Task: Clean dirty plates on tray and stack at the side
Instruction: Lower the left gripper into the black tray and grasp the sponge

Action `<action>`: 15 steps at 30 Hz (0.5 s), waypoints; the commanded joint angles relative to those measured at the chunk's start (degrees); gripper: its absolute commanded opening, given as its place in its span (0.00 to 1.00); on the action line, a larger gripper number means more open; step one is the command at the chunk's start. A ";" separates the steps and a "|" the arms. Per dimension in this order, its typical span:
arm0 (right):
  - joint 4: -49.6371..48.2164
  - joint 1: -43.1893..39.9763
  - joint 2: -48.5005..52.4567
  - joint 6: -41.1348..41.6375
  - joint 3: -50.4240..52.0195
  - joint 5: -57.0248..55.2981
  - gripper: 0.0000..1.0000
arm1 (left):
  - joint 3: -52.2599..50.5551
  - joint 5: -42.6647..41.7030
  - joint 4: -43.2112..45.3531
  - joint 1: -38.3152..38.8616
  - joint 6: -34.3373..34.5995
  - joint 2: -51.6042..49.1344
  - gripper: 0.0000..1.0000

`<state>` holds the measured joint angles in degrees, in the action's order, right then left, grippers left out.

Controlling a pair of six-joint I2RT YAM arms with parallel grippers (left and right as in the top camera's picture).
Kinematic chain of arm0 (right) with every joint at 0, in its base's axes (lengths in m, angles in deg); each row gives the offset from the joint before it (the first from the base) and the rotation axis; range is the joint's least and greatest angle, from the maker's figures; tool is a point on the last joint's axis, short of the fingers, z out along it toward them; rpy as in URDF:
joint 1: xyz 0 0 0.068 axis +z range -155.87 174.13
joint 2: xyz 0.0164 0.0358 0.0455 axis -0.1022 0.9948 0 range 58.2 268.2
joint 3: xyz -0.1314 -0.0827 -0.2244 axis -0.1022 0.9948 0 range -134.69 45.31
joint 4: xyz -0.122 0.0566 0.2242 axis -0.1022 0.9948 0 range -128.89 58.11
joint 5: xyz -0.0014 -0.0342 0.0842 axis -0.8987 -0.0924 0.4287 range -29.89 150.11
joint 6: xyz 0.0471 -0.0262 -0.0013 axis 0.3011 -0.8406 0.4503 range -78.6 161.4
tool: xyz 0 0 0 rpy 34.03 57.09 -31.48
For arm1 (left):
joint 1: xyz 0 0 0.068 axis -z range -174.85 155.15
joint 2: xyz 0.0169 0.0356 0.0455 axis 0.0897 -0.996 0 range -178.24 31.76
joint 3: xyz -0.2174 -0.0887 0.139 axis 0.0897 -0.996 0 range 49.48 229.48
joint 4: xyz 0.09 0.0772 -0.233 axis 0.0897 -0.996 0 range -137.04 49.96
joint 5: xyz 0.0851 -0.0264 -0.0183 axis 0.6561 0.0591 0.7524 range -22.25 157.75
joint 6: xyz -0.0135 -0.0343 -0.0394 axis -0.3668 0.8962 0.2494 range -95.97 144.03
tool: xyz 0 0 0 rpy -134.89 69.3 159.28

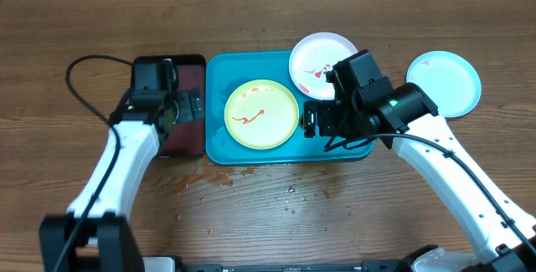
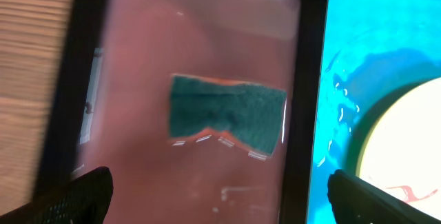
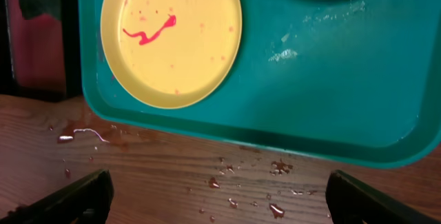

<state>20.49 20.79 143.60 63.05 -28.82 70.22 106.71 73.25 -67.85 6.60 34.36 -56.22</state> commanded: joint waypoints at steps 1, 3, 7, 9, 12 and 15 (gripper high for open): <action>0.85 -0.11 -1.20 -0.94 -1.05 0.09 1.00 | -0.98 -2.75 2.21 -0.37 0.22 -4.68 1.00; 1.46 -0.11 -1.20 -0.94 -1.05 0.07 1.00 | -0.98 -3.50 3.74 -0.37 0.20 -6.54 1.00; 1.68 -0.11 -1.20 -0.92 -1.05 0.35 1.00 | -0.98 -3.69 6.82 -0.55 0.81 -9.44 1.00; 1.68 -0.11 -1.20 -0.92 -1.05 0.50 1.00 | -0.98 -3.96 8.44 -0.87 1.33 -10.49 1.00; 1.68 -0.11 -1.20 -0.90 -1.05 0.50 1.00 | -0.98 -5.90 10.56 -1.49 1.36 -11.85 1.00; 1.68 -0.11 -1.20 -0.87 -1.05 0.50 1.00 | -0.98 -6.19 11.76 -1.84 1.51 -12.70 1.00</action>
<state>22.26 20.79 143.60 62.41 -28.82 70.37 106.12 68.81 -56.88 5.44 34.86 -67.20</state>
